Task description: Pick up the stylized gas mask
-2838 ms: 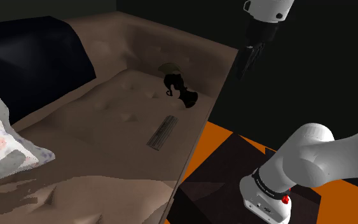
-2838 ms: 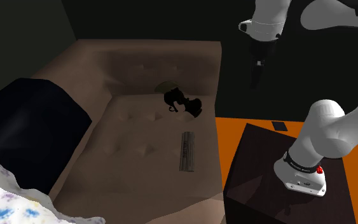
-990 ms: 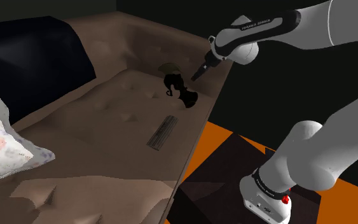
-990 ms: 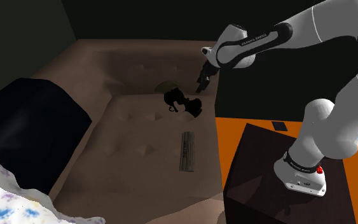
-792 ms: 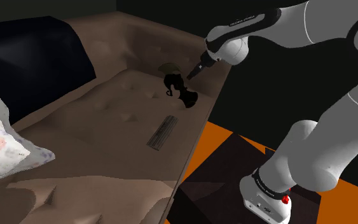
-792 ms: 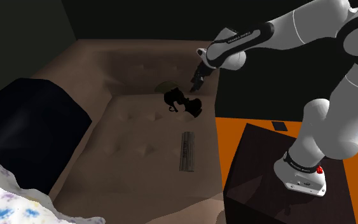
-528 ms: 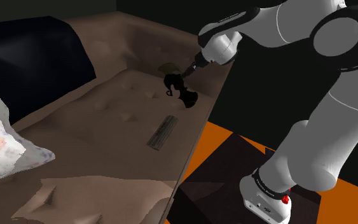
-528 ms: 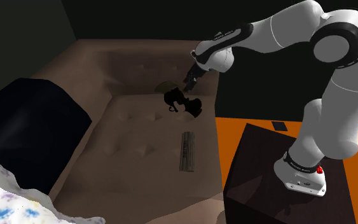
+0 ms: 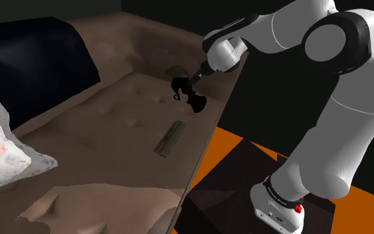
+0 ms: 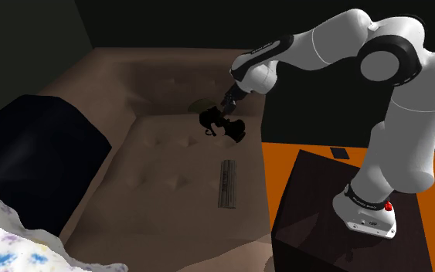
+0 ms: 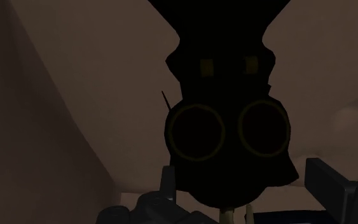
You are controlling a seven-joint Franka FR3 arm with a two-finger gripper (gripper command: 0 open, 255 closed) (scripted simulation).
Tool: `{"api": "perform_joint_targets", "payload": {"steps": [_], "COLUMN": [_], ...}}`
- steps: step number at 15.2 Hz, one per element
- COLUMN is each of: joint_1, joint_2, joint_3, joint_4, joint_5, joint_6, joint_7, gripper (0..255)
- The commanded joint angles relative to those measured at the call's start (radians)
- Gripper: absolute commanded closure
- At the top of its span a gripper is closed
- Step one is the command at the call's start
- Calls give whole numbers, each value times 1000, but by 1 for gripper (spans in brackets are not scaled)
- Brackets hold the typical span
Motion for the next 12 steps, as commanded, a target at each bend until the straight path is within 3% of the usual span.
{"api": "perform_joint_targets", "payload": {"steps": [1, 2, 3, 12], "joint_1": [-3, -3, -3, -3], "joint_2": [7, 7, 8, 7], "joint_3": [5, 5, 6, 5], "joint_4": [-2, -2, -2, -2], "joint_5": [17, 17, 19, 17], "joint_6": [5, 5, 6, 5], "joint_7": [-17, -17, -17, -17], "gripper": [0, 0, 255, 255]}}
